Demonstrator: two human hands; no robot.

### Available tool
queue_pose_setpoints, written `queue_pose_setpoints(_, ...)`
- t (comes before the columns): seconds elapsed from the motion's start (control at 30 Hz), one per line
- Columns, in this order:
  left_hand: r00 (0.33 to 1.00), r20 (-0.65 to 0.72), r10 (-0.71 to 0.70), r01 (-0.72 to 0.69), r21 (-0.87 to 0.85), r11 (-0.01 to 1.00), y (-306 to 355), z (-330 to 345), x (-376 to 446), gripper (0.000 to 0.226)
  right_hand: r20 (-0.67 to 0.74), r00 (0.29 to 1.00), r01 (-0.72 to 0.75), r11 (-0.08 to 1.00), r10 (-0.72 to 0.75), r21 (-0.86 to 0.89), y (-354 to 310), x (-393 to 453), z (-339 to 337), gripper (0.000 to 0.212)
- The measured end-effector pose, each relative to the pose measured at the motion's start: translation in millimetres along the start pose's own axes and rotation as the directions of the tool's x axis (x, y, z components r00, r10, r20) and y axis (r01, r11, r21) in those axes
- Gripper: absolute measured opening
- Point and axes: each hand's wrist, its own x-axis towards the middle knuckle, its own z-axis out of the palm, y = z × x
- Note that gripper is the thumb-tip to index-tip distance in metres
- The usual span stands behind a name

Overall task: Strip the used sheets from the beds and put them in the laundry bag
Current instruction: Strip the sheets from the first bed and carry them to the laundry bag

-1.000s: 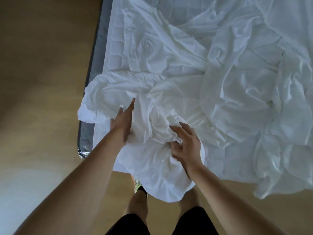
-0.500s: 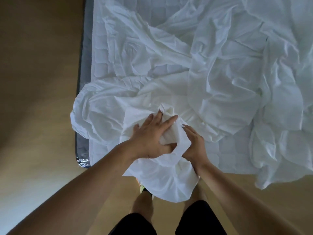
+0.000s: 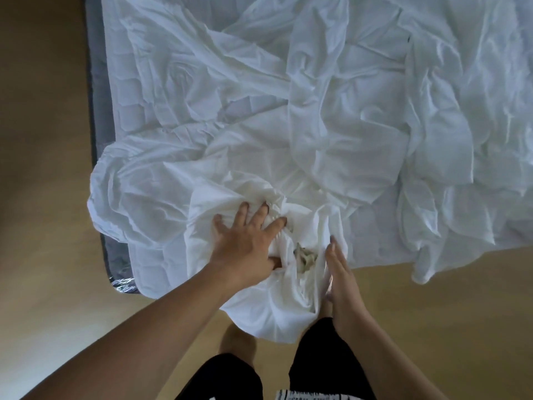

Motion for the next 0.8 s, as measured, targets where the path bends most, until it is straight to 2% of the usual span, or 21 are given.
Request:
queue_pose_setpoints(0.07, 1.000, -0.010, 0.000, 0.001, 0.030, 1.000, 3.1, 7.9, -10.0, 0.088, 0.115, 0.992, -0.067, 0.985, 0.048, 0.162, -3.1, 6.5, 16.0, 0.075)
queue_pose_setpoints(0.13, 1.000, -0.030, 0.001, 0.000, 0.037, 0.999, 2.9, 17.4, -20.8, 0.087, 0.076, 0.994, -0.088, 0.973, 0.073, 0.212, -19.0, 10.9, 41.5, 0.074)
queue_pose_setpoints(0.17, 0.999, -0.033, 0.000, 0.001, 0.039, 0.999, 2.1, 22.8, -25.8, 0.086, 0.008, 0.997, -0.080, 0.987, 0.079, 0.137, -25.0, 14.7, 53.8, 0.078)
queue_pose_setpoints(0.2, 1.000, -0.024, -0.005, 0.006, 0.050, 0.999, 1.0, 28.9, -30.6, 0.086, -0.052, 0.997, -0.059, 0.998, 0.057, -0.028, -27.6, 17.2, 66.2, 0.085)
queue_pose_setpoints(0.27, 1.000, -0.005, -0.015, 0.016, 0.079, 0.997, 2.1, 39.9, -37.5, 0.092, -0.139, 0.990, -0.016, 0.940, -0.033, -0.342, -28.1, 15.7, 88.1, 0.092)
queue_pose_setpoints(0.3, 1.000, -0.002, -0.023, 0.023, 0.093, 0.995, 2.9, 45.0, -39.5, 0.095, -0.152, 0.986, -0.004, 0.913, -0.063, -0.407, -26.5, 14.7, 95.8, 0.092)
queue_pose_setpoints(0.43, 0.997, -0.074, -0.031, 0.030, -0.013, 0.999, -0.3, 53.0, -45.2, 0.092, -0.149, 0.984, 0.018, 0.881, -0.100, -0.473, -29.5, 15.4, 108.3, 0.099)
queue_pose_setpoints(0.57, 0.964, -0.259, 0.058, -0.114, -0.207, 0.972, -23.4, 61.5, -59.9, 0.076, -0.156, 0.979, 0.023, 0.834, -0.130, -0.551, -19.3, 21.4, 112.4, 0.102)
queue_pose_setpoints(0.63, 0.918, -0.396, 0.011, -0.183, -0.397, 0.899, -36.1, 65.0, -71.3, 0.064, -0.189, 0.961, 0.043, 0.789, -0.199, -0.613, -9.8, 21.2, 119.4, 0.102)
queue_pose_setpoints(0.67, 0.910, -0.409, -0.066, -0.193, -0.559, 0.807, -40.7, 59.6, -77.1, 0.057, -0.202, 0.954, 0.040, 0.766, -0.219, -0.642, -6.3, 22.4, 123.2, 0.103)
queue_pose_setpoints(0.73, 0.884, -0.361, -0.298, -0.163, -0.835, 0.526, -46.4, 37.6, -82.3, 0.042, -0.226, 0.941, 0.020, 0.704, -0.254, -0.710, -3.6, 25.2, 130.4, 0.107)
queue_pose_setpoints(0.77, 0.854, -0.297, -0.427, -0.097, -0.897, 0.430, -50.4, 27.3, -77.5, 0.042, -0.226, 0.936, 0.011, 0.662, -0.272, -0.749, -3.3, 25.6, 133.3, 0.109)
queue_pose_setpoints(0.8, 0.826, -0.230, -0.515, 0.004, -0.911, 0.413, -54.4, 17.8, -68.6, 0.055, -0.216, 0.933, 0.009, 0.621, -0.286, -0.784, -2.5, 25.4, 136.4, 0.110)
